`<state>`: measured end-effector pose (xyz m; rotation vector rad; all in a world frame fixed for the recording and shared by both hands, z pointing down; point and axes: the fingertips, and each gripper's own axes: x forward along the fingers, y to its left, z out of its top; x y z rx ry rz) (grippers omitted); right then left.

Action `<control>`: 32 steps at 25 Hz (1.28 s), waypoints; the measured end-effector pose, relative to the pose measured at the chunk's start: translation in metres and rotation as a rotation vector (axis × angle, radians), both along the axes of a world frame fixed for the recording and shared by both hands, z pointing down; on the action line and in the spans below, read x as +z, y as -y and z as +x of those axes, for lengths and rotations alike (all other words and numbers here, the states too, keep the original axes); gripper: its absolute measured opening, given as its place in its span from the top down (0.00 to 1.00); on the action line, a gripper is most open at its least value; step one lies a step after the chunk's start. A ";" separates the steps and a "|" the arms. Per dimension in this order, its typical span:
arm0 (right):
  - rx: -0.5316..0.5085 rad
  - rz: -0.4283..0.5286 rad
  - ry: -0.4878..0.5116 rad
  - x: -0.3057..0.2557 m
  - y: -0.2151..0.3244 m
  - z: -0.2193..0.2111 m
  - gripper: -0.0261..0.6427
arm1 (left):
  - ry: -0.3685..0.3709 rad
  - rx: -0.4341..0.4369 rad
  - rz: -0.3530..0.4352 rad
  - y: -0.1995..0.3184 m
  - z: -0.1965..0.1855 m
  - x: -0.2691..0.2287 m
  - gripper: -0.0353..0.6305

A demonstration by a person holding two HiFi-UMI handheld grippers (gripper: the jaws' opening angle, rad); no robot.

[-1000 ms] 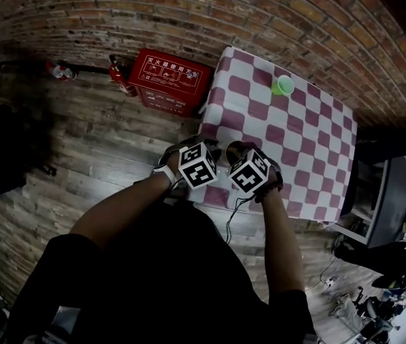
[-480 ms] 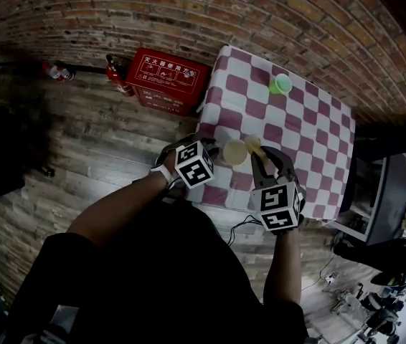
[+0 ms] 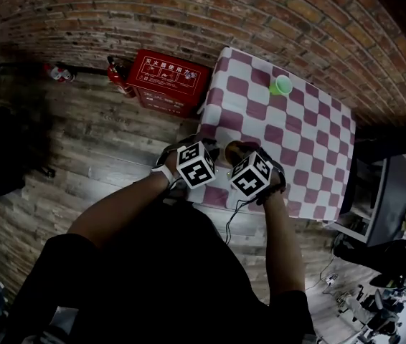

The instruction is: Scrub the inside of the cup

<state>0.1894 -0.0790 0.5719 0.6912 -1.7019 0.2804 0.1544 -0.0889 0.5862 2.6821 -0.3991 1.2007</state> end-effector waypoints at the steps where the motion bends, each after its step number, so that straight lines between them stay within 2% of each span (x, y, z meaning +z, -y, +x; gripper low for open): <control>1: -0.024 -0.018 -0.024 0.006 0.000 0.000 0.82 | 0.000 -0.001 0.001 0.000 0.000 0.000 0.80; 4: -0.037 -0.062 -0.040 0.017 0.000 0.000 0.82 | -0.003 -0.008 -0.007 -0.001 0.000 0.002 0.80; 9: 0.017 -0.098 0.063 0.014 -0.004 -0.010 0.82 | -0.003 -0.008 -0.008 -0.001 0.000 0.002 0.80; 12: 0.015 -0.116 0.072 0.010 -0.006 -0.009 0.82 | 0.001 -0.014 -0.005 -0.001 -0.001 0.002 0.80; 18: 0.040 -0.084 0.028 0.011 0.004 0.002 0.82 | 0.005 -0.017 -0.007 -0.004 -0.001 0.002 0.80; 22: 0.019 -0.090 0.011 0.017 0.001 -0.003 0.82 | 0.007 -0.019 -0.007 -0.005 -0.001 0.003 0.80; 27: 0.066 -0.148 0.093 0.016 -0.005 -0.011 0.82 | 0.007 -0.014 -0.007 -0.005 -0.003 0.002 0.80; 29: 0.077 -0.137 0.103 0.012 -0.003 -0.010 0.82 | 0.008 -0.016 -0.008 -0.006 -0.003 0.002 0.80; 32: 0.057 -0.088 0.046 0.011 0.001 -0.003 0.82 | 0.007 -0.019 -0.012 -0.007 -0.003 0.003 0.80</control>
